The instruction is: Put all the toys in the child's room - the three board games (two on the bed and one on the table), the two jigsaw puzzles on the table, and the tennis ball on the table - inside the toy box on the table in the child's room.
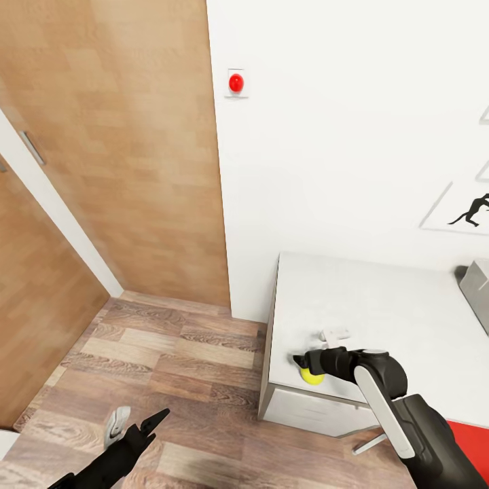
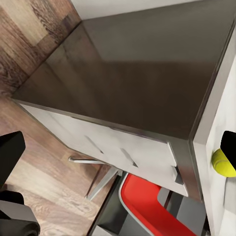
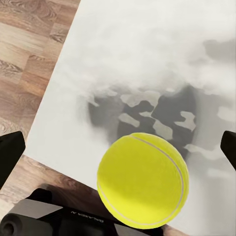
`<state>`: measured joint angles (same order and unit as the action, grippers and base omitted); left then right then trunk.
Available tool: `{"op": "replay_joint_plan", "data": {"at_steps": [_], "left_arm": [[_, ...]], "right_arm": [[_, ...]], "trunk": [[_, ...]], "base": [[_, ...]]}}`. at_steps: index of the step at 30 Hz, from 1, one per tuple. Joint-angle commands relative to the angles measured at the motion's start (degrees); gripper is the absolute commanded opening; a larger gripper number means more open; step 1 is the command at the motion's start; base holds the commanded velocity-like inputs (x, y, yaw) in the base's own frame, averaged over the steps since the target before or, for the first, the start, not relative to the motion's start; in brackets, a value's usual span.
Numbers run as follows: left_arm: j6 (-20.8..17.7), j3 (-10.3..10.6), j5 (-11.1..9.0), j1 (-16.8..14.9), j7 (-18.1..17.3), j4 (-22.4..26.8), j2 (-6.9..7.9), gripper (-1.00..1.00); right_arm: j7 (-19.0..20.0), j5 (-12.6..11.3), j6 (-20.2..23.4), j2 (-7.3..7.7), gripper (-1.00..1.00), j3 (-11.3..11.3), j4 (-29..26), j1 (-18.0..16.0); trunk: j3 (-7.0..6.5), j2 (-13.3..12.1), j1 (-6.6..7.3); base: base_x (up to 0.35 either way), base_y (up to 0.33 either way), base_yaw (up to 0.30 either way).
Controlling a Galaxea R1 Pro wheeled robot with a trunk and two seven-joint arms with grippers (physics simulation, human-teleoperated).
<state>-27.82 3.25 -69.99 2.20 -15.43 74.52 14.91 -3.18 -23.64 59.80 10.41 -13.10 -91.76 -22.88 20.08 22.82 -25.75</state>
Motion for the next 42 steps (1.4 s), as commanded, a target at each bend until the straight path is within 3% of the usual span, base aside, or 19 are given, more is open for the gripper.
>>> {"op": "replay_joint_plan", "data": {"at_steps": [1, 42], "left_arm": [[-0.21, 0.03, -0.41, 0.0, 0.05, 0.04, 0.04, 1.0], [-0.2, 0.03, -0.41, 0.0, 0.05, 0.01, -0.07, 1.0]], "right_arm": [[-0.33, -0.29, 0.2, 0.08, 1.0, -0.07, -0.06, -0.05], [-0.41, -0.36, 0.2, 1.22, 1.0, 0.79, 0.49, -0.06]], "trunk": [[0.08, 0.1, -0.03], [0.51, 0.1, -0.03]], "base": [[0.0, 0.0, 0.0], [0.0, 0.0, 0.0]]}}
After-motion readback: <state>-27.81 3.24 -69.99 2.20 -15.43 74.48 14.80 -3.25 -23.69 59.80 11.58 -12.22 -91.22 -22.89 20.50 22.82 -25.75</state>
